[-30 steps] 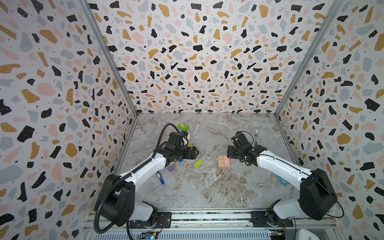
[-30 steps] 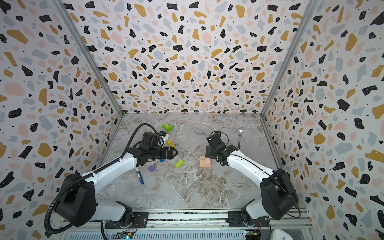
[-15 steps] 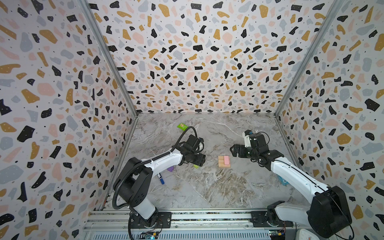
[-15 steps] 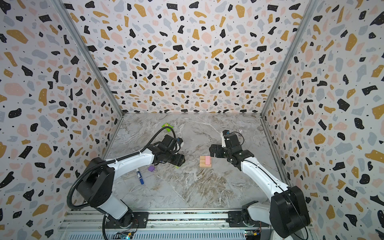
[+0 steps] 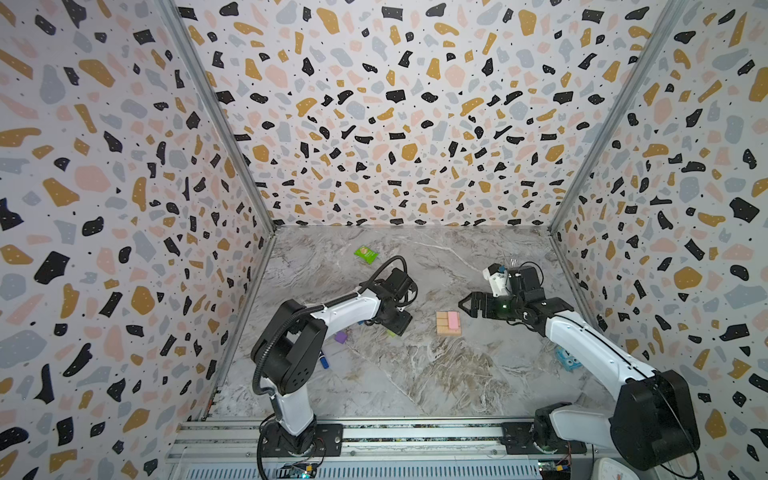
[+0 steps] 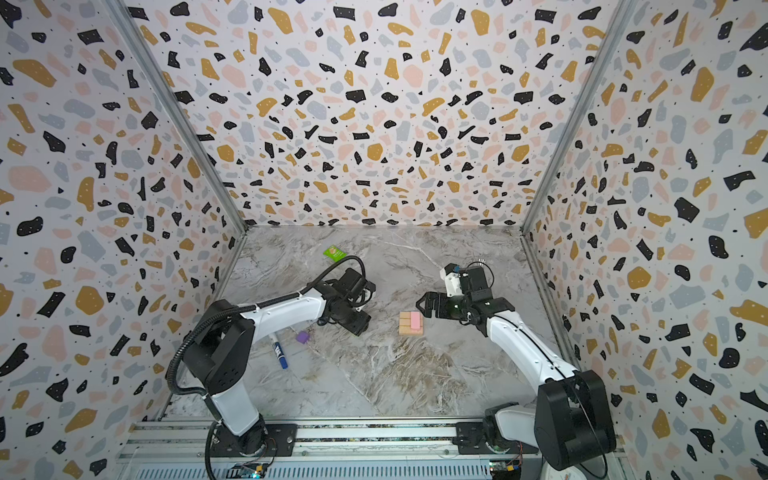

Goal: Build the wood block tower
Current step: 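Lower the left gripper onto the lime-green block while the right gripper draws back, then close the left gripper on the lime-green block and lift it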

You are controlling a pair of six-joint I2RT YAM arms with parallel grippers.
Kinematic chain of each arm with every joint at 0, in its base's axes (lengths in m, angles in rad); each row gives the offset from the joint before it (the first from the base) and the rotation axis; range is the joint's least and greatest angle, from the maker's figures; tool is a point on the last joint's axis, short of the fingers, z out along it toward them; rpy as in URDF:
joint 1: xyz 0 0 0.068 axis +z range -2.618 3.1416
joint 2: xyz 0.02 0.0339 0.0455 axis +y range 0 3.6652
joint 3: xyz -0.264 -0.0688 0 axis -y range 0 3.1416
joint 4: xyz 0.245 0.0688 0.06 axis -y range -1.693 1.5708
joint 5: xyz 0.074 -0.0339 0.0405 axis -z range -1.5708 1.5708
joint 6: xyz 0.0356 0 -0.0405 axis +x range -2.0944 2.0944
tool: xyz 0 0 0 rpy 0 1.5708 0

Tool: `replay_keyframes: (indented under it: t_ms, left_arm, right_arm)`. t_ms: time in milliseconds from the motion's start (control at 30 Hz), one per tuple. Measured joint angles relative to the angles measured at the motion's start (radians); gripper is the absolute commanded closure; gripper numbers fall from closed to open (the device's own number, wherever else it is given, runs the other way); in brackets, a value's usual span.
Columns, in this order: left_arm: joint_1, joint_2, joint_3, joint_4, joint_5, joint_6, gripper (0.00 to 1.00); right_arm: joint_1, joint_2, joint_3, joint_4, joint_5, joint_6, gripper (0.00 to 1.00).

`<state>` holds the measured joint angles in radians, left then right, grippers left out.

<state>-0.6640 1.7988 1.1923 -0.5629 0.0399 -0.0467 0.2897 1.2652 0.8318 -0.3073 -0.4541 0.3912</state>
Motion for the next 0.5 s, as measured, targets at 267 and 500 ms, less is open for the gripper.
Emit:
replay_keyframes:
  t_ms: [267,500]
  left_arm:
    - [0.0,0.09,0.069,-0.043,0.004,0.02,0.43]
    - [0.001,0.119,0.069,-0.066,0.003,0.025,0.49]
  right_arm:
    - [0.0,0.005,0.0,-0.028,-0.006,0.0,0.01]
    - [-0.011,0.006,0.0,-0.033,-0.013,0.021,0.05]
